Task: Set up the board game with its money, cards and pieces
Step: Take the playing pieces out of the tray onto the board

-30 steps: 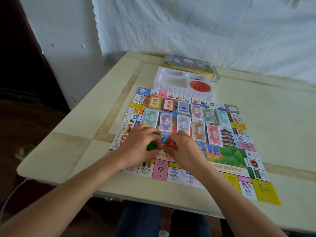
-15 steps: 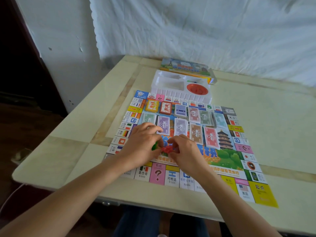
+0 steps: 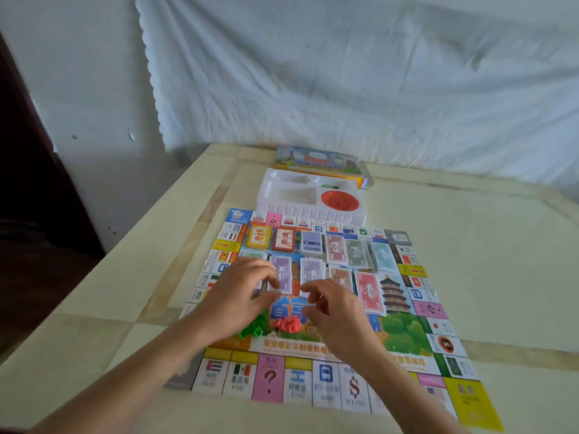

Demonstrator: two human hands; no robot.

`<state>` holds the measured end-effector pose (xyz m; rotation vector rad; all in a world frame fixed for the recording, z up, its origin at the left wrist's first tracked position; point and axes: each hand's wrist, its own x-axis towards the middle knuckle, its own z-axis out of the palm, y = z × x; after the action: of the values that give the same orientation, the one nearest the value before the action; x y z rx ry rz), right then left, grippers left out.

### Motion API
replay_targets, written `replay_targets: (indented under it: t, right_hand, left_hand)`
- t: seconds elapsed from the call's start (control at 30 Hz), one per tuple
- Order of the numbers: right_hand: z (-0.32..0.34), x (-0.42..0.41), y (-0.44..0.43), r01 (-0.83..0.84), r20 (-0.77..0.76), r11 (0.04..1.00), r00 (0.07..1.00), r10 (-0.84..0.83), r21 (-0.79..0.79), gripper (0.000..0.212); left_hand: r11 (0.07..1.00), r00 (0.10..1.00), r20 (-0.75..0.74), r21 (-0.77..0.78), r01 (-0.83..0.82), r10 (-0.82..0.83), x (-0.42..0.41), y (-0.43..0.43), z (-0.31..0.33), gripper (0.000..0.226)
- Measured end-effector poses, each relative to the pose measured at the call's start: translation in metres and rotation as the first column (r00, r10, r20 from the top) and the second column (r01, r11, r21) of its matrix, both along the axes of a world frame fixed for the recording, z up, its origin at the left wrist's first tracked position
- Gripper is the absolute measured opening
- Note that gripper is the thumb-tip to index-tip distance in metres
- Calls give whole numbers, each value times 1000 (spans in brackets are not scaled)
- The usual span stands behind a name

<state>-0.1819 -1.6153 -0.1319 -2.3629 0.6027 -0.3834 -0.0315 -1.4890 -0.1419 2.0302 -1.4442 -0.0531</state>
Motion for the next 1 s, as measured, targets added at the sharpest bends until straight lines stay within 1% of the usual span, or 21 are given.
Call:
replay_targets:
  t: [0.07,0.17,0.33,0.47,0.63,0.77,0.83,0.87,0.9,0.97,1.0]
  right_hand:
    - [8,5,-14,39,33,999,999,-39,7,24]
    - [25,22,-49,106,77,994,991,-106,5,22]
    - [42,62,-122,226,126,974,966,-226,20,22]
    - [51,99,-185,285,102,958,954,-281,-29,24]
    - [52,157,-248,278,6,954,960,-279,-114,28]
    - [34,203,-281,199,-116,956,967,-227,-218,31]
    - [25,219,-290,160,-175,959,963,-203,-235,27]
    - [21,225,-294,146,-212,957,956,-201,-250,22]
    - [19,229,-294,138,-244,955,948,-204,-262,20]
    - [14,237,-299,141,-273,954,938,-214,-266,24]
    - [12,239,-302,141,-276,954,937,-215,-264,22]
  left_hand:
    - [1000,1000,-30,-7,0,0,9,-13,13,12]
    - [999,999,-36,-35,4,-6,31,-54,35,11]
    - [999,997,-75,-31,-38,35,70,-129,59,22]
    - [999,995,-89,22,-31,33,100,-192,61,27]
    - [992,998,-40,113,-52,57,133,-255,40,32]
    - [986,998,4,154,-59,59,144,-289,25,34]
    - [983,999,-12,175,-50,53,148,-298,17,34]
    - [984,998,-31,173,-45,51,150,-300,13,33]
    - [986,998,-42,161,-47,55,151,-302,9,31]
    - [988,996,-27,131,-83,87,154,-304,3,28]
    - [989,995,-9,115,-98,99,156,-305,0,27]
